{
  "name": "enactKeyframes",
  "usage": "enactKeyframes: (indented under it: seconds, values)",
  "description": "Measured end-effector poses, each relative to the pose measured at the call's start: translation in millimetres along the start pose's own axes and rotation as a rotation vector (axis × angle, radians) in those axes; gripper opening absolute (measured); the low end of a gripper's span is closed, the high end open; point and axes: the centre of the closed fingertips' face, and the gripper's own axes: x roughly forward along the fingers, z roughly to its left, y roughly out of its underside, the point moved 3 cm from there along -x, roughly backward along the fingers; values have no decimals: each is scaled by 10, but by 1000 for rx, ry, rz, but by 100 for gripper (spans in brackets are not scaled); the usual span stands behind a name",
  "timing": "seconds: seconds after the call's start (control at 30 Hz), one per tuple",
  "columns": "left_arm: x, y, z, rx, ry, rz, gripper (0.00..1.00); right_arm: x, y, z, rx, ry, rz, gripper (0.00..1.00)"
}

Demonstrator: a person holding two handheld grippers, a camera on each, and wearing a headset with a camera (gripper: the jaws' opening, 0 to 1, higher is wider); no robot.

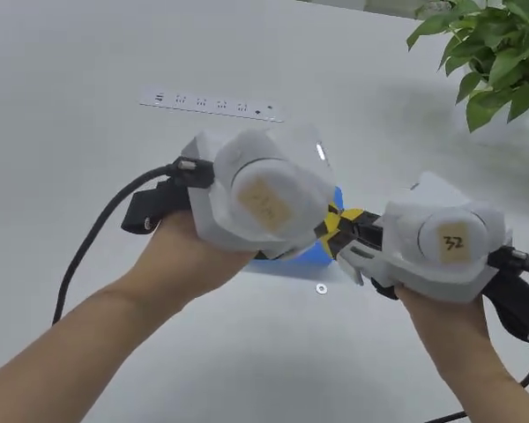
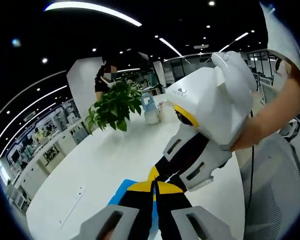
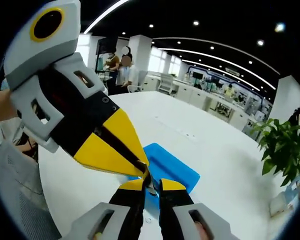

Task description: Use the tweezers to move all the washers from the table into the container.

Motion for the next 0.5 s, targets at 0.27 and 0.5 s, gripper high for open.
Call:
enactKeyframes:
  seconds: [0.27, 0.5]
  values:
    - [195, 90, -198, -4, 56, 18, 0, -40, 304, -1, 58, 9, 46, 7]
    - [320, 207, -307, -18, 97, 49, 0, -10, 521, 5, 123, -11, 80, 8]
